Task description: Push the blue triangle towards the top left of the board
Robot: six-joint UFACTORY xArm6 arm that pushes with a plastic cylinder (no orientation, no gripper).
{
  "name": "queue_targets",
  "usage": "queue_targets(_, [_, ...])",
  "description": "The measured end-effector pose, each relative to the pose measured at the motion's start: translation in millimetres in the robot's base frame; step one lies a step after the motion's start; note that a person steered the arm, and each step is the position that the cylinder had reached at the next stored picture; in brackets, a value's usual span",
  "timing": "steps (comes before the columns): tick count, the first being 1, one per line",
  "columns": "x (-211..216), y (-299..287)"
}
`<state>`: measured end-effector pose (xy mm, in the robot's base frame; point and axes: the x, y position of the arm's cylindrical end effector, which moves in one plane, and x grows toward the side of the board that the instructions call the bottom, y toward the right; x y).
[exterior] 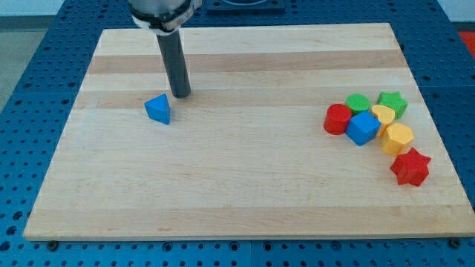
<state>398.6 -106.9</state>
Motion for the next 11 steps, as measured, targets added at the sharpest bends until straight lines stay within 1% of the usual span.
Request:
queue_targets(1, [85,12])
queue_targets(2, [85,9])
queue_targets(3, [88,-38])
queue_targets(4, [88,-38])
queue_targets(5, [63,-35])
queue_targets(6, [8,-25])
queue_targets(7, [8,-25])
queue_targets(8, [-16,-29])
queue_targets(9, [-16,-34])
queue_targets(10, [-57,-68])
queue_targets(11, [-57,-68])
